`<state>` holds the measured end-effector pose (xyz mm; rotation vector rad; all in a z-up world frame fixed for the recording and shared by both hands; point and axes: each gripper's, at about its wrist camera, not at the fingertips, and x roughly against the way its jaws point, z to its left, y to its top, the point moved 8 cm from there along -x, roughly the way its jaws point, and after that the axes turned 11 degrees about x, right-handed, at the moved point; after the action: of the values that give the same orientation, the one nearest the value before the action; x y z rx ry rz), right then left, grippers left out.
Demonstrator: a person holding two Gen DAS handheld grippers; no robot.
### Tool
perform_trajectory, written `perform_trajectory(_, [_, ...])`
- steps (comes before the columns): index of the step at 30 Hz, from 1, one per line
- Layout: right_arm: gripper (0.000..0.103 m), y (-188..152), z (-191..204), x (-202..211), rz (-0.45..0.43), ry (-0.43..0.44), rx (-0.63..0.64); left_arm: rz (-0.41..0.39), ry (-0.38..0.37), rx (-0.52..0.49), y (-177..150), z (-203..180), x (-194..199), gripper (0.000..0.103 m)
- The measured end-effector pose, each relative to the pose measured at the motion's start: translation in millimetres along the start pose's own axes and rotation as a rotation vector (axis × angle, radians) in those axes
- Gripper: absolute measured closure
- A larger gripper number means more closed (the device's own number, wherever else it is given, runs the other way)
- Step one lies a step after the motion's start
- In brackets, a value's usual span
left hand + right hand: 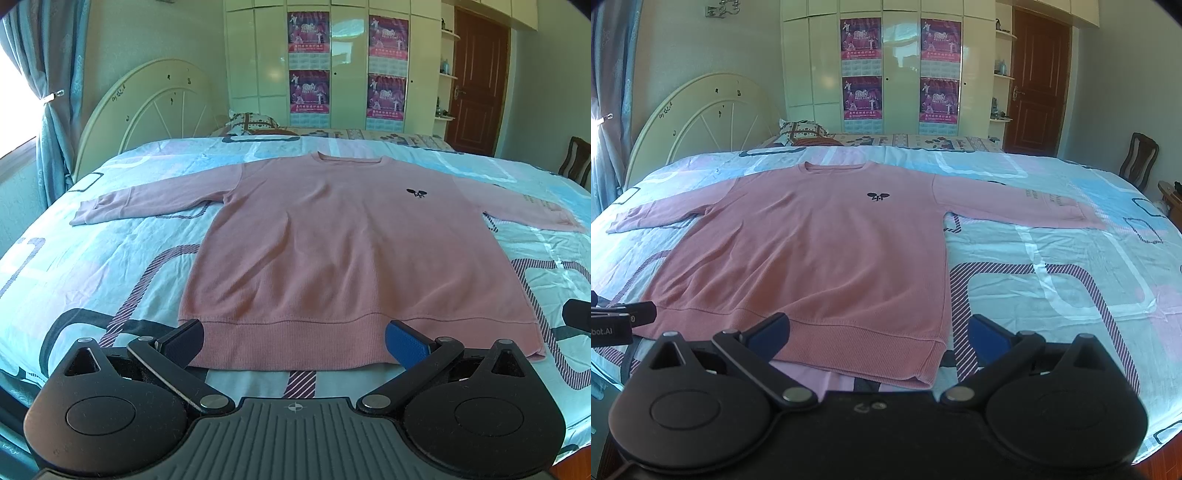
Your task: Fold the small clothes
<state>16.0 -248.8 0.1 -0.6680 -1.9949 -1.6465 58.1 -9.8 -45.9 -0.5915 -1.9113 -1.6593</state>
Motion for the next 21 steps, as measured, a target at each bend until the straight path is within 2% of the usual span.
perform_trajectory(21, [0.001, -2.2, -3.5, 6.5, -0.011, -0.004, -0.013, -0.010, -0.006, -0.013, 1.6, -3.3, 6.2, 0.000])
